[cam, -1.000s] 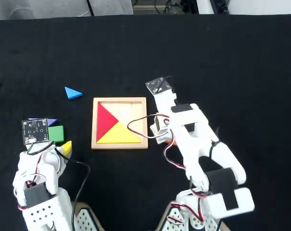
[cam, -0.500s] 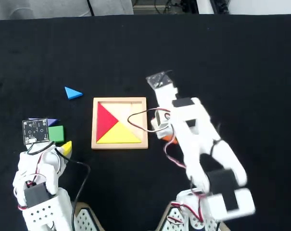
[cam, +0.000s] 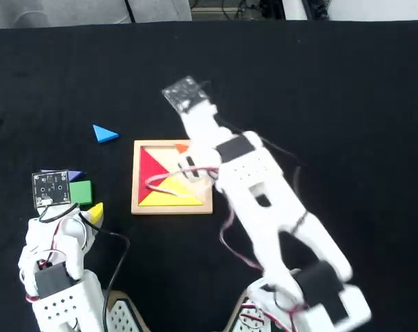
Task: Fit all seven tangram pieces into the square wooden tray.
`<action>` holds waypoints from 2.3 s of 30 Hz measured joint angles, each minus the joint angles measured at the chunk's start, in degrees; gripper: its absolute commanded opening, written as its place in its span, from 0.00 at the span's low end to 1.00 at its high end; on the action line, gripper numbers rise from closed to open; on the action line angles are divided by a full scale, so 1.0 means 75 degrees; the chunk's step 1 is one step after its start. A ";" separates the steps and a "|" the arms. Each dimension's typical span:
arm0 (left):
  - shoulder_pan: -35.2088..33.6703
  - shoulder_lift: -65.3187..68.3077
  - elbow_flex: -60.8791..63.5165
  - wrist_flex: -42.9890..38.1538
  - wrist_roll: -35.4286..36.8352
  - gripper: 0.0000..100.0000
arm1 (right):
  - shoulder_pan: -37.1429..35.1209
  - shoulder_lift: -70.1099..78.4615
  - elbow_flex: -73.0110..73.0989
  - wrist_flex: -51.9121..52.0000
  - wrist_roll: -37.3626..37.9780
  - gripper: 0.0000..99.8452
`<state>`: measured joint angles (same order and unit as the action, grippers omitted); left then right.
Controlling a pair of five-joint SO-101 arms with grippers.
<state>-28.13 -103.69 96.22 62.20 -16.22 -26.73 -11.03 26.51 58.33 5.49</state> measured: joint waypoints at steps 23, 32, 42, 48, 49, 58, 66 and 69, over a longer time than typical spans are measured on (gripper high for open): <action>0.0000 0.0000 0.0000 0.0000 0.0000 0.34 | 0.0000 0.2344 -0.1020 0.0410 -0.4044 0.03; 0.0000 0.0000 0.0000 0.0000 0.0000 0.34 | 0.0000 0.2473 -0.1020 0.0387 -0.4126 0.03; 0.0000 0.0000 0.0000 0.0000 0.0000 0.34 | 0.0012 0.2473 -0.1020 0.0399 -0.4126 0.17; 0.0000 0.0000 0.0000 0.0000 0.0000 0.34 | -0.0012 0.2473 -0.1020 0.0457 -0.4067 0.18; 0.0000 0.0000 0.0000 0.0000 0.0000 0.34 | -0.0059 0.2473 -0.1020 0.0457 -0.3997 0.18; 0.0000 0.0000 0.0000 0.0000 0.0000 0.34 | -0.0305 0.2473 -0.1020 0.0457 -0.3540 0.08; 0.0000 0.0000 0.0000 0.0000 0.0000 0.34 | -0.0211 0.3118 -0.1313 -0.0668 -0.2262 0.05; 0.0000 0.0000 0.0000 0.0000 0.0000 0.34 | -0.0223 0.3599 -0.1676 -0.0762 -0.2180 0.05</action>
<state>-28.13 -103.69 96.22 62.20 -16.22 -28.40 15.96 13.93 52.62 -10.86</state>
